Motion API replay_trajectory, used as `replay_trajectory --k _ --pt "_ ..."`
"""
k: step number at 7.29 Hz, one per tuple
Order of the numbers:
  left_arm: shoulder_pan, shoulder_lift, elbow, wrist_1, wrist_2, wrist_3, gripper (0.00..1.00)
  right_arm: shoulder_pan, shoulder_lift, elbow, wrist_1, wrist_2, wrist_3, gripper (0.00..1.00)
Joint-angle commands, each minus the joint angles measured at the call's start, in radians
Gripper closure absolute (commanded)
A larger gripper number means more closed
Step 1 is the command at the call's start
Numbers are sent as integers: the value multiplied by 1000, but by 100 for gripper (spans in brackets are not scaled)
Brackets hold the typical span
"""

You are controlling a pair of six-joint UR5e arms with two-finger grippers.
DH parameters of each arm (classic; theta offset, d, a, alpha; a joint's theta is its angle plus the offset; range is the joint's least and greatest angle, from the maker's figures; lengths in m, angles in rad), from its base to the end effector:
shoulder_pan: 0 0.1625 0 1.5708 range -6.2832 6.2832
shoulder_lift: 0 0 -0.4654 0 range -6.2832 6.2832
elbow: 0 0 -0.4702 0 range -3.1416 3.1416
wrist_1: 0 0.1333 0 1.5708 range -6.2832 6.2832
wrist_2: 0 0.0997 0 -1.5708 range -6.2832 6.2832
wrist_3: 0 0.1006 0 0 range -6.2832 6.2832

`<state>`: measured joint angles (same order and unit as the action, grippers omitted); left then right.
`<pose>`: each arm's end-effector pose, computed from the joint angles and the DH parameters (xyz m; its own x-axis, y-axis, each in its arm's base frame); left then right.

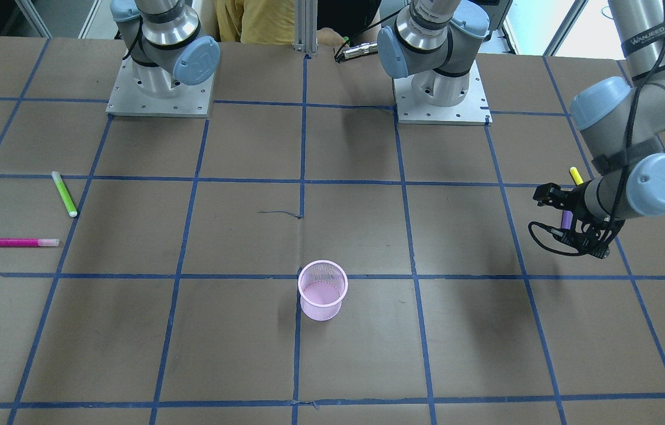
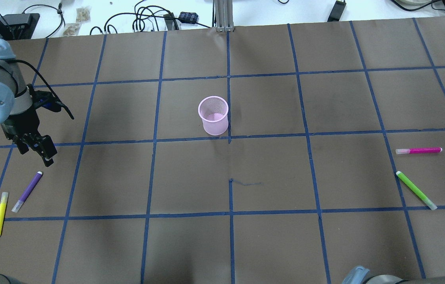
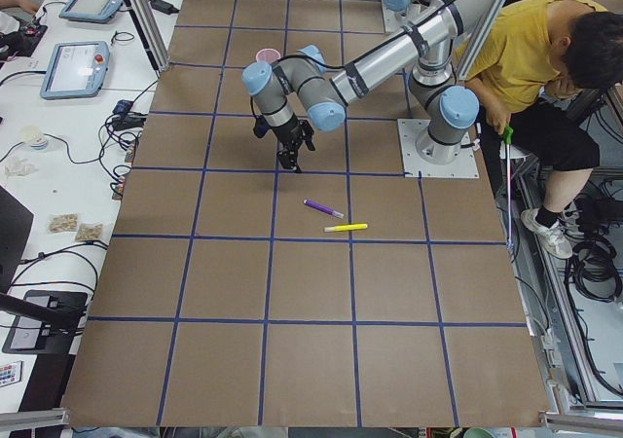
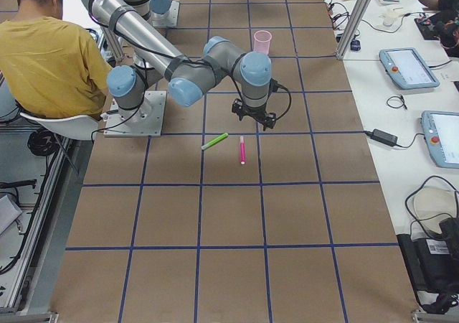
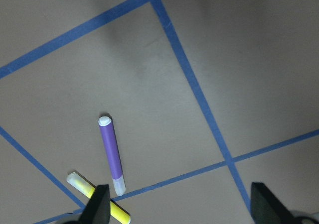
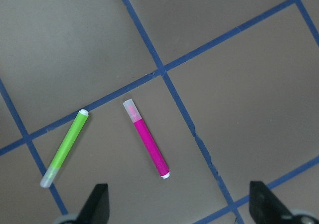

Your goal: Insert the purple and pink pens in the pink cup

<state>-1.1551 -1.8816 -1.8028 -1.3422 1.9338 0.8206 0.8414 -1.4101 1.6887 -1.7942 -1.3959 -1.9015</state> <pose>0.1573 -0.5981 0.2425 -0.8942 0.4476 -0.0041 0.3962 0.7959 0.4578 -0.3012 -0.5632 0.3882 -0.3930 -0.9195 0.0042 -0.9044 0.3857 -0.1822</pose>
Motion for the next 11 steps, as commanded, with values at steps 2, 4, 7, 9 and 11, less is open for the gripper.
replay_trajectory --k 2,4,7,9,11 --pt "47 -132 -18 193 39 88 0 -102 162 6 9 138 -428 0" --pt "77 -163 -26 193 42 134 0 -133 306 -29 15 239 -595 5" --pt "78 -166 -39 195 40 140 3 -134 411 -92 182 233 -691 5" --pt "97 -169 -46 195 42 143 4 -136 413 -80 168 227 -783 12" --pt "117 -171 -49 195 39 138 8 -134 427 -70 161 202 -830 22"
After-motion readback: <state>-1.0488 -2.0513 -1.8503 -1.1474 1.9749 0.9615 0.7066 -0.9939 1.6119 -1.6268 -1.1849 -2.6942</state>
